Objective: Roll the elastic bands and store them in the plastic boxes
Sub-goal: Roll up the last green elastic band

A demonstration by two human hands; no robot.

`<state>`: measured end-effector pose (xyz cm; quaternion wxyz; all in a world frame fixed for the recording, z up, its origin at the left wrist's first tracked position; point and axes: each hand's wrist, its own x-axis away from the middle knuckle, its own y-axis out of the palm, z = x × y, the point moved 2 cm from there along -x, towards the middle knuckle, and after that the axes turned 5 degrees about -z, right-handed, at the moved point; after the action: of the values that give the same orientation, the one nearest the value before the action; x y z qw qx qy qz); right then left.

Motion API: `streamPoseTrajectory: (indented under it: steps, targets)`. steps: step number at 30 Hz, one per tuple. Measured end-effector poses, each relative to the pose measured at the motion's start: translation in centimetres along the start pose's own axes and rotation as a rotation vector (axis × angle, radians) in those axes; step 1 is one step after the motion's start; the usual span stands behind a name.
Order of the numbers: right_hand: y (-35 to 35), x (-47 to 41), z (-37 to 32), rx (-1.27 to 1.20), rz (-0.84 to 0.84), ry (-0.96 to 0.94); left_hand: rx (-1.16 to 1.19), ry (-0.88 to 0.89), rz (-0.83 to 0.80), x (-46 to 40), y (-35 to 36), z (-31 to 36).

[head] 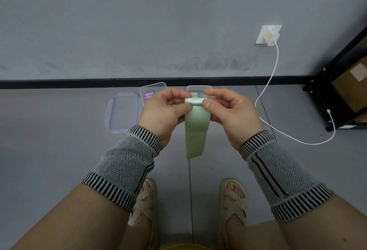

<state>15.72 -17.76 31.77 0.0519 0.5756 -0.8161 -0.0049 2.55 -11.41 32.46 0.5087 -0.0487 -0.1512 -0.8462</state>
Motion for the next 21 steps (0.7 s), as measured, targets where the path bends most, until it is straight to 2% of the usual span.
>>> streamPoseTrajectory:
  steps: [7, 15, 21]
  targets:
    - [-0.01, 0.1, -0.19, 0.073, 0.002, -0.004, -0.007, 0.001, -0.006, 0.08, 0.26, 0.06]
    - [-0.22, -0.03, -0.01, 0.097, 0.027, -0.035, 0.023, -0.095, -0.034, 0.14, 0.27, 0.13]
    - [-0.05, 0.1, -0.1, 0.026, -0.006, -0.008, 0.024, -0.035, -0.013, 0.16, 0.04, 0.2]
